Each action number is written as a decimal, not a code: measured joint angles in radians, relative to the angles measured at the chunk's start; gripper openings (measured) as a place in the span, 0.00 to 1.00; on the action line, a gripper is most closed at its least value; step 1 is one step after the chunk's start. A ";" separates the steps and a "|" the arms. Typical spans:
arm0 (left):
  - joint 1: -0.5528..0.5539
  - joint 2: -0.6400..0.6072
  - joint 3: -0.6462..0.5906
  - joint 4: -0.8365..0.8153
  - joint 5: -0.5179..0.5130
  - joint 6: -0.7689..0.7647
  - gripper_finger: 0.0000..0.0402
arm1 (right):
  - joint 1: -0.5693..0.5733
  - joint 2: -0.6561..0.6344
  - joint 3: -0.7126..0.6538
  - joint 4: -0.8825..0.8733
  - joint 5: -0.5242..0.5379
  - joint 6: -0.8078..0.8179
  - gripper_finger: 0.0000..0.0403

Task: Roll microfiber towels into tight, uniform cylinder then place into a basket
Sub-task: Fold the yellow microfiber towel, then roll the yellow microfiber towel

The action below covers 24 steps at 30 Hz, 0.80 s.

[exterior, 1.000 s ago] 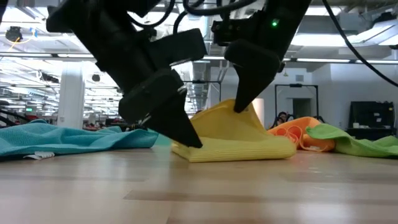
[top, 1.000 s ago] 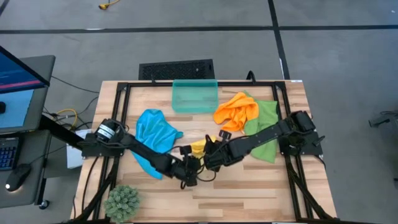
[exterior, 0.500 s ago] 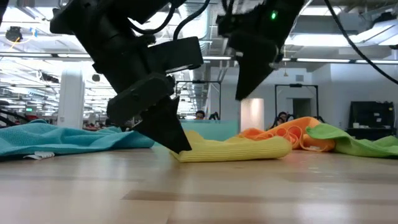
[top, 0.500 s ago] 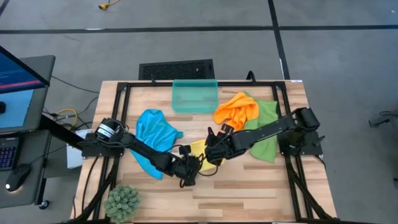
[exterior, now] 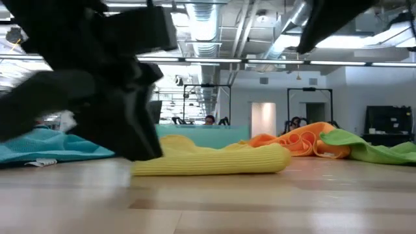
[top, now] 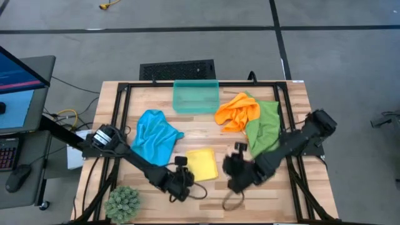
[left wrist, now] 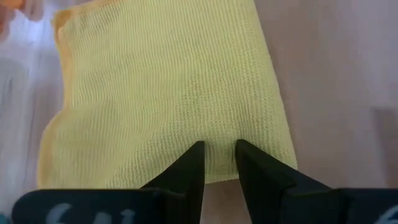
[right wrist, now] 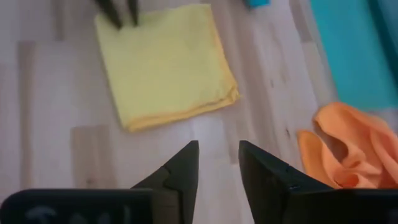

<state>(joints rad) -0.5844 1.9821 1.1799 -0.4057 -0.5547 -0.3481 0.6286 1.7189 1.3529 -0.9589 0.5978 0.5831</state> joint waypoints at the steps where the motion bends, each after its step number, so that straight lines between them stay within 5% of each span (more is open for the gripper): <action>1: -0.012 0.000 0.014 -0.034 0.000 -0.010 0.22 | 0.027 0.014 0.000 0.006 0.022 0.006 0.33; 8: -0.080 0.000 0.106 -0.171 -0.056 -0.059 0.22 | 0.134 0.146 0.000 0.112 0.036 -0.041 0.32; 18: -0.145 0.000 0.238 -0.289 -0.045 -0.041 0.22 | 0.128 0.246 0.000 0.309 0.029 -0.207 0.32; 24: -0.154 0.000 0.246 -0.285 0.081 -0.044 0.25 | 0.093 0.249 0.000 0.312 0.028 -0.210 0.34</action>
<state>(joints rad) -0.7387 1.9823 1.4258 -0.6906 -0.4739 -0.3923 0.7215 1.9682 1.3525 -0.6464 0.6259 0.3735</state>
